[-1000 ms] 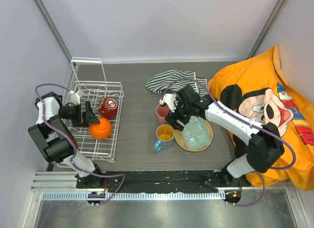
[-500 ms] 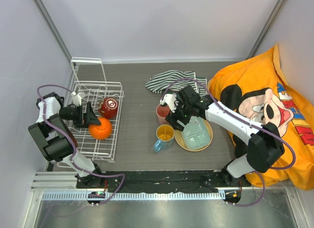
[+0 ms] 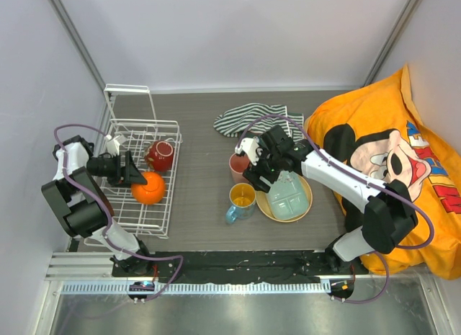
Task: Unload the mixed dishes from the dish rack
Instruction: Pick up the bowl from the dish rack.
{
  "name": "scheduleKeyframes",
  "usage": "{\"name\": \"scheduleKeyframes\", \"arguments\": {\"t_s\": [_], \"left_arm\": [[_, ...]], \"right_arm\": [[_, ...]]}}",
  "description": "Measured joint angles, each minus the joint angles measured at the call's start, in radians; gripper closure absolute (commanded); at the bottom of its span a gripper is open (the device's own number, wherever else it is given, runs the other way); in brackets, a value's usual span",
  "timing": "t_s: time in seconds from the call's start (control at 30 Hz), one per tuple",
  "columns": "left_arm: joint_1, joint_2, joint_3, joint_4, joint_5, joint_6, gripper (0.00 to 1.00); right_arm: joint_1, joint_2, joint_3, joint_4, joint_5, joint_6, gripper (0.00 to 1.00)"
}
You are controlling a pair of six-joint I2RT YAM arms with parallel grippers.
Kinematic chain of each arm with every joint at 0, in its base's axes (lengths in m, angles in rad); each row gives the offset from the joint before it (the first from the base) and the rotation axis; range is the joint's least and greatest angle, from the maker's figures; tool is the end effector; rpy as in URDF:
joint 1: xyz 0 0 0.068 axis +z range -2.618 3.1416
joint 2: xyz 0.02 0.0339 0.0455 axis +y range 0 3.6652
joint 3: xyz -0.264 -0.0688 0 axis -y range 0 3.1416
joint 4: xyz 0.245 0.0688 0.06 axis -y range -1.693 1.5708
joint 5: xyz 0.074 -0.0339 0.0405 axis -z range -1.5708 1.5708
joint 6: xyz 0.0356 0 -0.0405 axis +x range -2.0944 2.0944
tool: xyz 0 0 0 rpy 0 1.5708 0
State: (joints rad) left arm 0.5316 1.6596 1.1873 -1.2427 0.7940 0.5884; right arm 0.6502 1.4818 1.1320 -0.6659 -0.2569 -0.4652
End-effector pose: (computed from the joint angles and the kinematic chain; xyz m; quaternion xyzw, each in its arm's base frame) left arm 0.2496 0.1173 0.2205 -0.0017 0.9202 -0.3620 0.1486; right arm 0.2368 0.1915 0.2567 -0.5346 0.7907 0.1478 0.2592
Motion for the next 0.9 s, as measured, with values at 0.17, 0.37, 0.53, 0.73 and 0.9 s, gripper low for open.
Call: {"name": "scheduleKeyframes", "arguments": {"t_s": [0.17,0.37,0.53,0.73,0.9], "left_arm": [[0.0,0.0,0.007,-0.015,0.009,0.005,0.54],[0.0,0.0,0.039,-0.06,0.023,0.025,0.68],[0.0,0.0,0.069,-0.075,0.037,0.047,0.85],[0.0,-0.01,0.122,-0.087,0.042,0.069,1.0],[0.0,-0.056,0.171,-0.088,0.068,0.085,1.0]], "right_arm": [[-0.003,0.0,-0.004,0.001,-0.002,0.0,0.22],[-0.004,0.006,-0.006,0.005,-0.007,0.0,0.22],[-0.005,0.015,-0.012,0.007,-0.008,0.0,0.22],[-0.006,0.018,-0.014,0.007,-0.008,0.0,0.22],[-0.006,0.018,-0.014,0.007,-0.008,0.0,0.22]]}}
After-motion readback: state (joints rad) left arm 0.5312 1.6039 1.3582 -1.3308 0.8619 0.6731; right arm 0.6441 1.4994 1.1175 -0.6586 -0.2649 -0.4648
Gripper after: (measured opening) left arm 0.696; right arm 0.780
